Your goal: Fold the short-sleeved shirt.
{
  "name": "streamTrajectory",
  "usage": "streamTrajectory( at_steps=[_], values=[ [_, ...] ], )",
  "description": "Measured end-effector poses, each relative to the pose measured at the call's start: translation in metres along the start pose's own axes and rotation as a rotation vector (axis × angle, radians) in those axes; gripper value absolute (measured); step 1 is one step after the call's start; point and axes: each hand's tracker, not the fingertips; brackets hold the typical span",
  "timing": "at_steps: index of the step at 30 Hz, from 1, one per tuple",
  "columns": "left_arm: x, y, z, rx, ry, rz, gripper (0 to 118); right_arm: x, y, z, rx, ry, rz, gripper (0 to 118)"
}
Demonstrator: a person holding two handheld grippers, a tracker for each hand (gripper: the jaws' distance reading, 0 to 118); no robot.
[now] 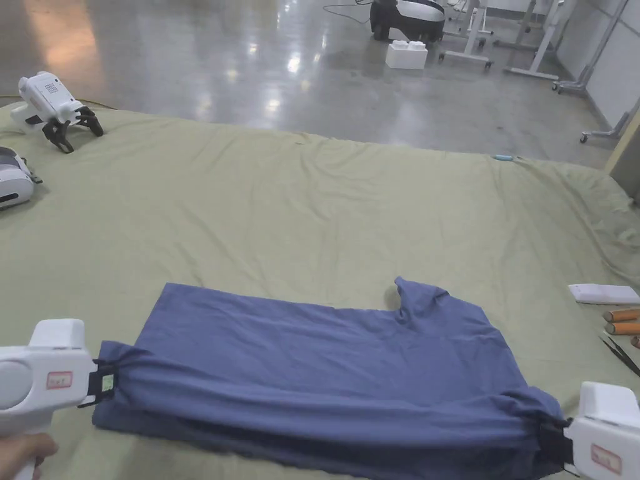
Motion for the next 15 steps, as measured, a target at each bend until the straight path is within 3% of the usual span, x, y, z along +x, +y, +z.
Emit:
streamTrajectory(
  at_steps=[12,15],
  values=[
    [-0.001,0.015,-0.075,-0.071,0.035,0.031,4,0.005,0.006,-0.092,-0.075,-0.013,-0.013,8],
    [-0.007,0.014,-0.088,-0.054,0.054,0.054,18,0.000,-0.002,-0.082,-0.049,-0.039,-0.006,20]
  ],
)
